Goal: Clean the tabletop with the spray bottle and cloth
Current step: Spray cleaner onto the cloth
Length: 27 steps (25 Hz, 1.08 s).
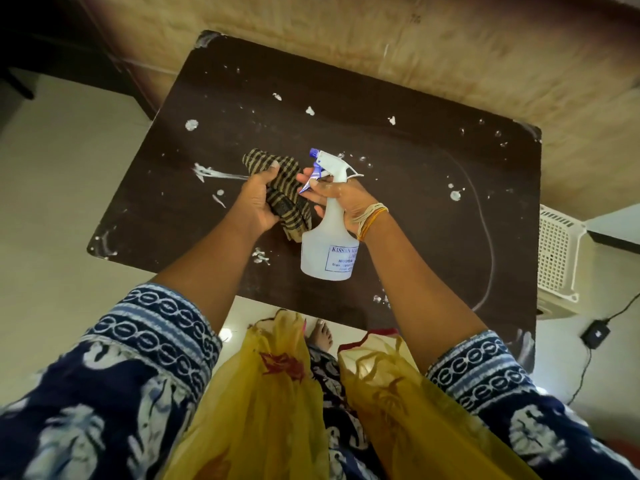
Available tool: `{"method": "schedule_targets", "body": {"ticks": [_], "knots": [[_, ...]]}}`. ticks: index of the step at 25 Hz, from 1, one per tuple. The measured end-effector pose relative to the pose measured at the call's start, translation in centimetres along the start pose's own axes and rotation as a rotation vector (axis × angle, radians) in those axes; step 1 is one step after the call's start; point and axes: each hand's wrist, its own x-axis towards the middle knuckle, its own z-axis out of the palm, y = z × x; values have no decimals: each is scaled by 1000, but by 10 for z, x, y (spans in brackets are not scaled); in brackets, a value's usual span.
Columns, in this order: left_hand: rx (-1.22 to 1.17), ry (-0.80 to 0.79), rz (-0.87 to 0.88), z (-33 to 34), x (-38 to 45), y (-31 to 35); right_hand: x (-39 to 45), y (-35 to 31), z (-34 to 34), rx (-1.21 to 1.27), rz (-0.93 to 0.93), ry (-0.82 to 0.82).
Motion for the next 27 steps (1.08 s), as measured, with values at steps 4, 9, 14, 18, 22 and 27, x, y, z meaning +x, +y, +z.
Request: {"method": "schedule_targets", "body": {"ticks": [4, 9, 14, 18, 22, 27], "knots": [[-12, 25, 15, -9, 1, 4, 7, 6, 12, 55, 61, 38], [-6, -15, 19, -18, 10, 23, 13, 4, 17, 49, 90, 81], [-3, -50, 6, -22, 12, 34, 19, 13, 23, 21, 115, 38], [18, -57, 12, -22, 15, 43, 22, 14, 25, -20, 111, -2], [35, -25, 7, -22, 20, 47, 24, 13, 23, -41, 114, 94], [54, -15, 5, -21, 23, 49, 28, 7, 24, -122, 143, 145]]}}
